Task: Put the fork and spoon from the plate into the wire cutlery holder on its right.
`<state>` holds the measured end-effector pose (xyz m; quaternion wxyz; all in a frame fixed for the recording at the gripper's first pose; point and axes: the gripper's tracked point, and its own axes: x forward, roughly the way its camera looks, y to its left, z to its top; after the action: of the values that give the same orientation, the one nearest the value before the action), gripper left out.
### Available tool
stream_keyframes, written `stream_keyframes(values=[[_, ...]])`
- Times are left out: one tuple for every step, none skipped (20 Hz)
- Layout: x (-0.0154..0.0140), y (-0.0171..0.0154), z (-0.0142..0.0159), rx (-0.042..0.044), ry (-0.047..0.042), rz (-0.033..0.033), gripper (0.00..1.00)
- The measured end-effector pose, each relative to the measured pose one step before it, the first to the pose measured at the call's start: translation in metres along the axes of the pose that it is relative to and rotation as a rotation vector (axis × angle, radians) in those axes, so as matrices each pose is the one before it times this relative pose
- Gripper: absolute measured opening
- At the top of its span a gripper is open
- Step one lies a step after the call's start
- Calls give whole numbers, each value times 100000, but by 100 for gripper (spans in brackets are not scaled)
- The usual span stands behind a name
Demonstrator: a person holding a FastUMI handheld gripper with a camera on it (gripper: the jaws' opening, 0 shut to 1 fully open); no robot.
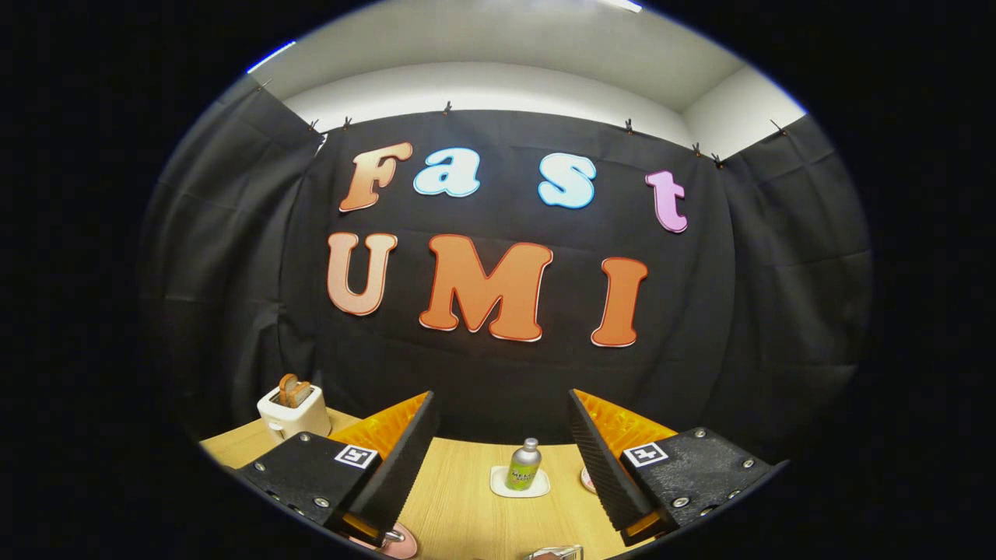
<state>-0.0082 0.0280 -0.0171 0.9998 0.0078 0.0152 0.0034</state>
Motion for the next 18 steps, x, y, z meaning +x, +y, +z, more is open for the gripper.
stream_keyframes(values=[[16,558,-989,-359,2542,964,99],[80,773,-1072,-53,3001,1390,99],[49,928,-1208,847,3921,1815,99],[222,1279,-1680,1627,4967,2640,99],[115,1168,-1613,2194,5405,2772,99],[180,1135,-1903,2446,5756,2944,99],[275,1048,-1834,2525,5718,2645,99],[313,1141,-1832,2200,6023,2258,99],[400,880,-1662,1728,5934,2111,99],[494,690,-1794,1085,5438,1270,99],[441,618,-1629,571,5411,1282,99],[486,448,-1590,70,5166,1138,99],[617,548,-1541,-649,5697,1062,99],[626,487,-1717,-910,5522,656,98],[612,473,-1460,-680,4695,473,98],[754,350,-1645,-891,4874,-793,97],[586,528,-1533,-940,5193,437,96],[718,648,-1591,-643,4900,517,93]])
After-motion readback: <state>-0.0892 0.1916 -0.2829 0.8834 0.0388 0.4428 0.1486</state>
